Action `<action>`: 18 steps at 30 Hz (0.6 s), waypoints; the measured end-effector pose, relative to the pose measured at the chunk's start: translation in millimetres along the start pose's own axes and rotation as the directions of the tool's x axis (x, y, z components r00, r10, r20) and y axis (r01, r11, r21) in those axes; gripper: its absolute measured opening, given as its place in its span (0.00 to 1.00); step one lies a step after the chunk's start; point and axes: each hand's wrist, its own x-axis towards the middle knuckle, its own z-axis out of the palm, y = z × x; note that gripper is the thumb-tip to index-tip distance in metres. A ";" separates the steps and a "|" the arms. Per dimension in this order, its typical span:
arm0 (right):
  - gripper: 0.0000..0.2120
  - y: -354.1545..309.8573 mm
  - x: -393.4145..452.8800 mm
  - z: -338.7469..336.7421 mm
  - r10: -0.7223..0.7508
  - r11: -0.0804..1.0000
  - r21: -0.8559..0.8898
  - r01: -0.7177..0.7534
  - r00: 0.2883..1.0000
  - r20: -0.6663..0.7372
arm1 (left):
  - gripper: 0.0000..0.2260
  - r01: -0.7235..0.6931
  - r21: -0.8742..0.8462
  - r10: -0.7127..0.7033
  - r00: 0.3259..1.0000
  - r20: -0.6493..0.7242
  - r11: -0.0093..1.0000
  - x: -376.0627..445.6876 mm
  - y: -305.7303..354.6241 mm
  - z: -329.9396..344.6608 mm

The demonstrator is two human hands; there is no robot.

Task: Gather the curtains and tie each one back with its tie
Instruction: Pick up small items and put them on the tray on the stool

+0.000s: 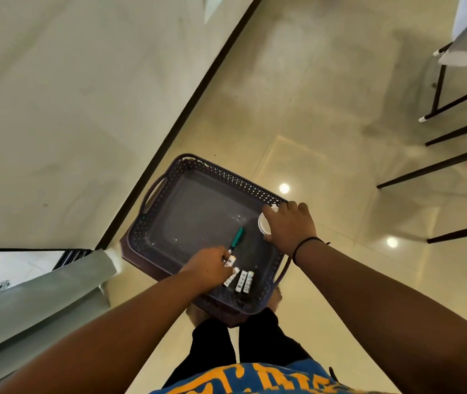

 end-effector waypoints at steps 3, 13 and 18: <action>0.27 -2.8 1.9 4.7 -0.017 0.999 -0.049 0.016 1.000 -0.018 | 0.14 0.029 -0.006 -0.029 1.000 0.006 1.000 7.0 -3.2 2.8; 0.34 -0.8 -1.3 13.8 0.045 0.997 -0.054 -0.053 0.990 -0.132 | 0.12 0.065 0.041 -0.067 0.997 0.039 0.997 24.0 -4.2 9.5; 0.36 -1.9 -8.8 28.5 -0.012 0.996 -0.084 -0.008 0.972 -0.236 | 0.11 0.047 0.146 -0.054 0.997 0.046 0.988 28.2 -7.4 21.4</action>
